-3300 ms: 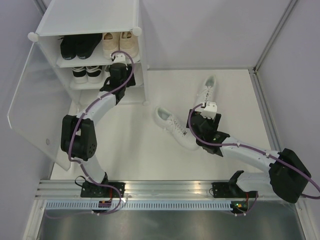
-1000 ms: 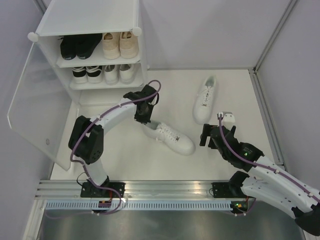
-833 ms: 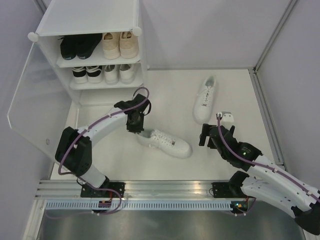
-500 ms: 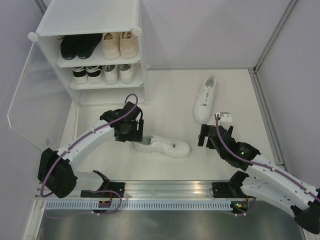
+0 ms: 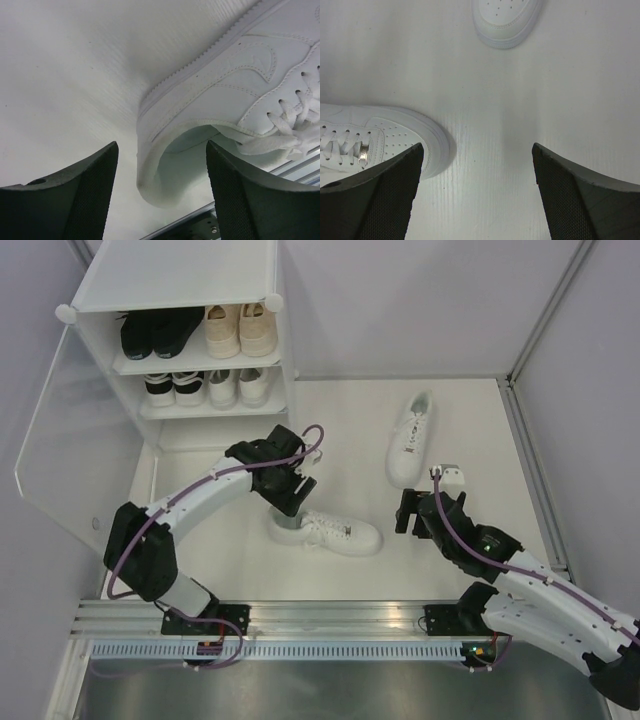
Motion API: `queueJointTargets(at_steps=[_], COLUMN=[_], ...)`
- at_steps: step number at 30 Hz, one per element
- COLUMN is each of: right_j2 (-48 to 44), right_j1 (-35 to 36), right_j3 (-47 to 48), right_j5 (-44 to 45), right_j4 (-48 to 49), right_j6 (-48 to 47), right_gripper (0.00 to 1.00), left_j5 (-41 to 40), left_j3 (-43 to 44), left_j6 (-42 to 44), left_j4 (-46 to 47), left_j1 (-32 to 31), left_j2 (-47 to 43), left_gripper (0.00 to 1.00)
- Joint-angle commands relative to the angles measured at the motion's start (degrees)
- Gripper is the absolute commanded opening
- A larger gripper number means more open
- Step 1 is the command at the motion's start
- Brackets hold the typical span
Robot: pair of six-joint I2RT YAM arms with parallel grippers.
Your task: Place and organize the shoes in the shoe cabinet
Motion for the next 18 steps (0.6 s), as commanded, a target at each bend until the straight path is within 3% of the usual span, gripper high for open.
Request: queueJointTargets(at_steps=[1,5,8,11,13,14,16,18], right_j2=[-1.6,-1.52,-0.81,-0.72,-1.25,-1.51,-1.69,-1.43], right_j1=[-0.15,-0.15,-0.15,-0.14,-0.15,-0.15,-0.15,-0.15], right_j3=[-0.04,-0.48,-0.57,-0.57,-0.66,-0.83,-0.92,-0.83], right_j5=[0.67,0.76,0.75,0.93,0.93,0.93,1.02,1.19], right_j4=[0.58,0.93,1.37,1.11,1.02,1.11,1.28,1.38], right_j6=[-0.26,-0.52,-0.78,-0.78,-0.78,-0.78,-0.7,-0.96], right_gripper=[0.92,0.92,0.93,0.92,0.92,0.92,0.92,0.92], left_j5=[2.61,1.91,1.92,1.47,1.12,0.68,-1.42,-3.69], left_j3=[-0.08,-2.28,-3.52,-4.13,-5.45,-5.97,-7.55,-8.96], left_j6=[8.14,7.44,4.47,1.2,-0.99,-1.78,-3.28,-7.31], left_j4=[1.57,4.29,6.05,5.44,5.27,5.18,4.57,3.17], left_j1=[-1.08,-1.52,-1.6,-1.6,-1.52,-1.52,-1.34,-0.73], left_j2=[3.17,6.59,8.0,7.57,4.33,3.01,-1.12,-4.89], left_gripper=[0.74,0.69,0.59,0.33,0.22,0.09,0.03,0.02])
